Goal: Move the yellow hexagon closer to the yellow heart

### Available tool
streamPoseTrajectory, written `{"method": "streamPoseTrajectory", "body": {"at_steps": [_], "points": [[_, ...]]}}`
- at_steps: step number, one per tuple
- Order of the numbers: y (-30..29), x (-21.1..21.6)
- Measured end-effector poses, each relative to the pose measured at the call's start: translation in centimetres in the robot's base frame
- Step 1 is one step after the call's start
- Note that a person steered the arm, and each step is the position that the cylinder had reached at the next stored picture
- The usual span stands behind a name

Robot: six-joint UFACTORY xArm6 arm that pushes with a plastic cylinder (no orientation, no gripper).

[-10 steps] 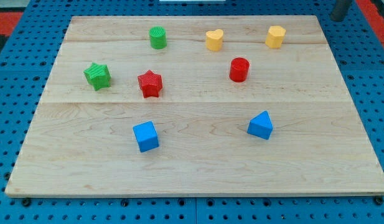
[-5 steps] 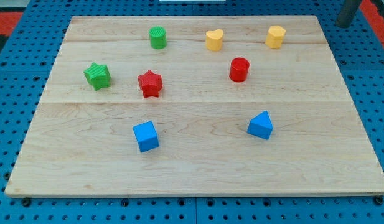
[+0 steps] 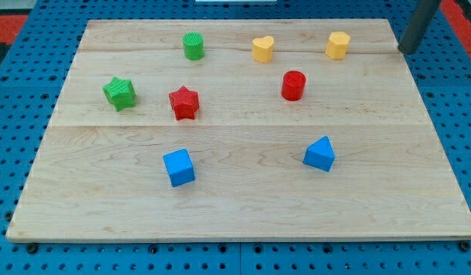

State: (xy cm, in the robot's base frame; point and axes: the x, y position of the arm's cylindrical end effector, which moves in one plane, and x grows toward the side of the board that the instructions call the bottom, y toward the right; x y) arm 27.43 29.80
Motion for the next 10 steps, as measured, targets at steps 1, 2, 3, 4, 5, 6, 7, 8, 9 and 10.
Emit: {"method": "streamPoseTrajectory", "body": {"at_steps": [1, 2, 3, 4, 5, 6, 7, 8, 9, 10], "points": [[0.2, -0.2], [0.1, -0.2], [-1.4, -1.4], [-9.1, -2.7], [-13.9, -1.7], [-9.2, -0.3], [-11.4, 3.6], [-16.9, 0.5], [-18.9, 0.0], [-12.1, 1.5]]}}
